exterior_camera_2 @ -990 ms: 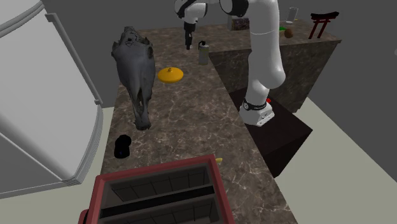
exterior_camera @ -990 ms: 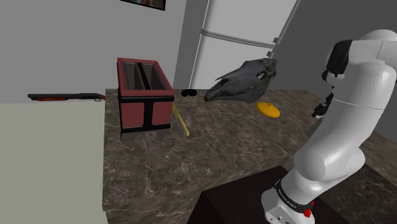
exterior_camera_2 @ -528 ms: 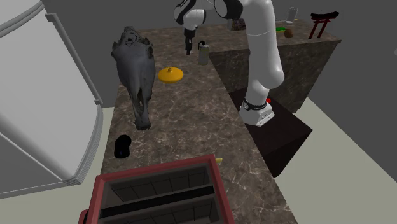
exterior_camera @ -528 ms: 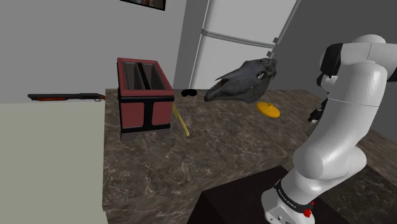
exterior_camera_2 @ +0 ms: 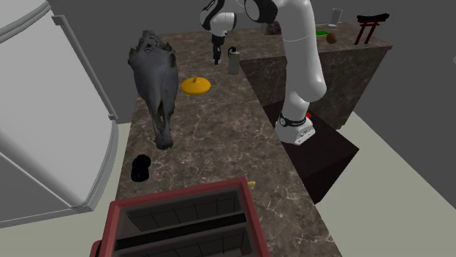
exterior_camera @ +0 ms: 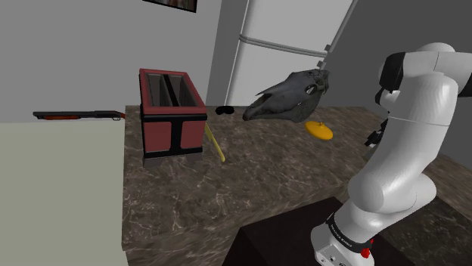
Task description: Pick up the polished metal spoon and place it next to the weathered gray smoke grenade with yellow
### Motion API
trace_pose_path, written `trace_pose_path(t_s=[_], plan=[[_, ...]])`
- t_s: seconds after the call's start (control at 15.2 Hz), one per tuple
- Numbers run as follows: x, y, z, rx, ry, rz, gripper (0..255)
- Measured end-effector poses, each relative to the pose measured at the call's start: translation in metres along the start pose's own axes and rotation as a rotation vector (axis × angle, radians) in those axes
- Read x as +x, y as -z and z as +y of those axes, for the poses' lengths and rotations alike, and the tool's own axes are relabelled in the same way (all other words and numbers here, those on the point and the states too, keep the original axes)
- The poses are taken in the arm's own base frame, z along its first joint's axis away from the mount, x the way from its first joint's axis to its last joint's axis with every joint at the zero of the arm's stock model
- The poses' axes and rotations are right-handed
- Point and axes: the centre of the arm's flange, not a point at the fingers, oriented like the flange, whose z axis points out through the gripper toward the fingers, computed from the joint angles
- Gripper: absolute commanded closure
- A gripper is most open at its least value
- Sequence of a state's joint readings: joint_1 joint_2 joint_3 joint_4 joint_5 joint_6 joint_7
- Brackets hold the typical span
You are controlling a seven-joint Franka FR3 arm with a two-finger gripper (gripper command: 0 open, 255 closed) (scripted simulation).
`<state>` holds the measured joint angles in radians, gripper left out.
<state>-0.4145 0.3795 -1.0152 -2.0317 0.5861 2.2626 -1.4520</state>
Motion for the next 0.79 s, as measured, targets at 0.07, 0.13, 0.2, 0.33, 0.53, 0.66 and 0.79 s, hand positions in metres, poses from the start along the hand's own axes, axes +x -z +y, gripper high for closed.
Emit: trace_pose_path(t_s=[0.07, 0.13, 0.2, 0.33, 0.53, 0.66, 0.79], plan=[[0.0, 0.0, 0.0, 0.0, 0.0, 0.0, 0], [0.0, 0.0, 0.0, 0.0, 0.0, 0.0, 0], [0.0, 0.0, 0.0, 0.0, 0.0, 0.0, 0], [0.0, 0.0, 0.0, 0.0, 0.0, 0.0, 0], [0.0, 0.006, 0.0, 0.0, 0.0, 0.0, 0], [0.002, 0.028, -0.003, 0.0, 0.0, 0.002, 0], [0.0, 0.043, -0.001, -0.001, 0.0, 0.001, 0]])
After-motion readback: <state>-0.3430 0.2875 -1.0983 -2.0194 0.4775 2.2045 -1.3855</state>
